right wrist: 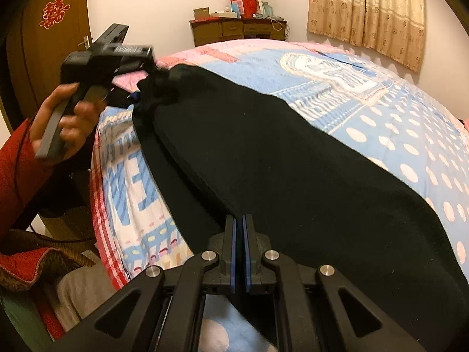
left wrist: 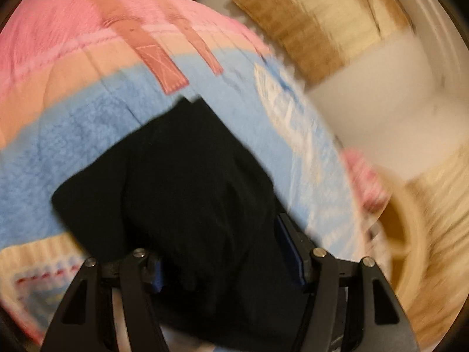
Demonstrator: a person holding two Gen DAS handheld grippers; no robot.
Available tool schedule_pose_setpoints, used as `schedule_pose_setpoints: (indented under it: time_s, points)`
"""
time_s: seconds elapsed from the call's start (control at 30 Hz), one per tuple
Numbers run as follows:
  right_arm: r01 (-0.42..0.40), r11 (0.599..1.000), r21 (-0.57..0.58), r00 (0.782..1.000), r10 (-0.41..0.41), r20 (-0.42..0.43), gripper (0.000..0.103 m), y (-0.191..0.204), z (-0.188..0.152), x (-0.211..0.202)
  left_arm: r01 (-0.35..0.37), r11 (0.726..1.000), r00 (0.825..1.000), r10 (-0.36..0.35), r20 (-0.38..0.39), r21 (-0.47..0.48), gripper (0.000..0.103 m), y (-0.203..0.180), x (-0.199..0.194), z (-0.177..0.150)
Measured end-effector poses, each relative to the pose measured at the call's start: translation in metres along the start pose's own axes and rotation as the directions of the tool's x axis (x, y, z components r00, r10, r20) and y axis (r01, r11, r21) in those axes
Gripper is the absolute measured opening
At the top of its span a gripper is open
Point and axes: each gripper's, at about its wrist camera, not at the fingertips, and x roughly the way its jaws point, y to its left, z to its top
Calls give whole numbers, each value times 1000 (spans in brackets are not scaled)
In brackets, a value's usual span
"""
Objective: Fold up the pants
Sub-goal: 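Grasp the folded pants edge with the right tool and pull it flat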
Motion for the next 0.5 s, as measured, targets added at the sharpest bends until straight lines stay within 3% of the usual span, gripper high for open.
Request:
schedule_pose_setpoints:
  time_s: [0.07, 0.13, 0.33, 0.47, 0.5]
  points:
    - [3, 1000, 6, 1000, -3, -8, 4, -1, -1, 2, 53, 994, 998, -49, 44, -95, 57, 10, 0, 8]
    - [6, 1000, 12, 1000, -6, -11, 4, -2, 1, 4, 45, 995, 997, -39, 71, -89, 6, 9, -4, 14]
    - [-43, 998, 49, 999, 42, 9, 4, -5, 12, -3, -69, 996, 987, 60, 149, 55, 8, -15, -37, 8]
    - [-82, 996, 30, 996, 83, -28, 4, 4, 4, 5, -239, 965, 964, 222, 148, 108, 8, 0, -35, 2]
    - [-94, 995, 23, 994, 95, -49, 4, 7, -1, 11, -317, 942, 944, 302, 131, 110, 8, 9, -26, -2]
